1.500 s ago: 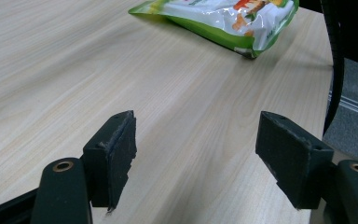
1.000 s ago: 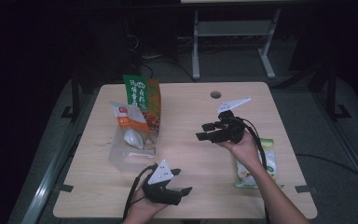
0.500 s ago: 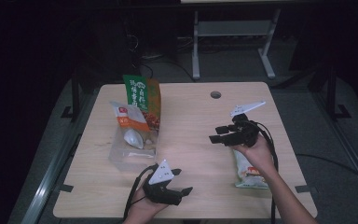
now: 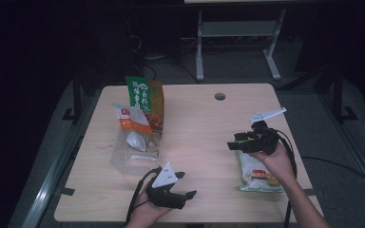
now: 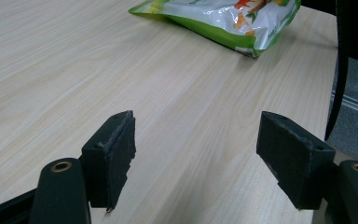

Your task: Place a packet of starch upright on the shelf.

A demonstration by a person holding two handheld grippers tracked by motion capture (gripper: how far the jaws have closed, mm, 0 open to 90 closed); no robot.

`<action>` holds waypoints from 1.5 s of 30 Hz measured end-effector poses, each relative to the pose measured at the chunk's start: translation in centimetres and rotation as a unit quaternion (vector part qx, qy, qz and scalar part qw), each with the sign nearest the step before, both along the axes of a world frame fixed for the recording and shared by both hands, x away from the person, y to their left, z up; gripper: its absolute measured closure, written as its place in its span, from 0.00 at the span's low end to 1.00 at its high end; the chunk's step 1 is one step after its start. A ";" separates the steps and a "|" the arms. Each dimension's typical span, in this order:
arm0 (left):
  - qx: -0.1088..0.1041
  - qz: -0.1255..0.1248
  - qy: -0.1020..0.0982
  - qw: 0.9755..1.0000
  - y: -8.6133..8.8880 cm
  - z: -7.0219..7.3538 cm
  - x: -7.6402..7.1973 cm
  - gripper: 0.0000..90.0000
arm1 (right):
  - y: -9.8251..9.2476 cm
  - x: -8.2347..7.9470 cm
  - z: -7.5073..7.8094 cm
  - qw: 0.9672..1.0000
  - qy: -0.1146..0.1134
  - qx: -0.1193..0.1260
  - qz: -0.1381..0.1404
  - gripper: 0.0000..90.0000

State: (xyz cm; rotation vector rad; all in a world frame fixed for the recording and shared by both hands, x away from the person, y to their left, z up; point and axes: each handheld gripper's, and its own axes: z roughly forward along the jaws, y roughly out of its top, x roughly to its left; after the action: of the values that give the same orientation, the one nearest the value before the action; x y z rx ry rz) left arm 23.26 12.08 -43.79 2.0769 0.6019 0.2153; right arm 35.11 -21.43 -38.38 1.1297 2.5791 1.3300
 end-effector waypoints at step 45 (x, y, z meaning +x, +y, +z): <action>-0.026 -0.045 0.051 0.997 -7.4 1.1 2.3 0.33 | -13.3 -4.8 -7.1 0.986 0.071 -0.039 -0.144 0.49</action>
State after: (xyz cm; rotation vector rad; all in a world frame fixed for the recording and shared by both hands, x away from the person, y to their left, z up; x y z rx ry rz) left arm 25.56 4.72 -42.72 2.0683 0.5682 0.0420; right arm 30.35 -34.69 -45.51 1.5615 2.4112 1.1145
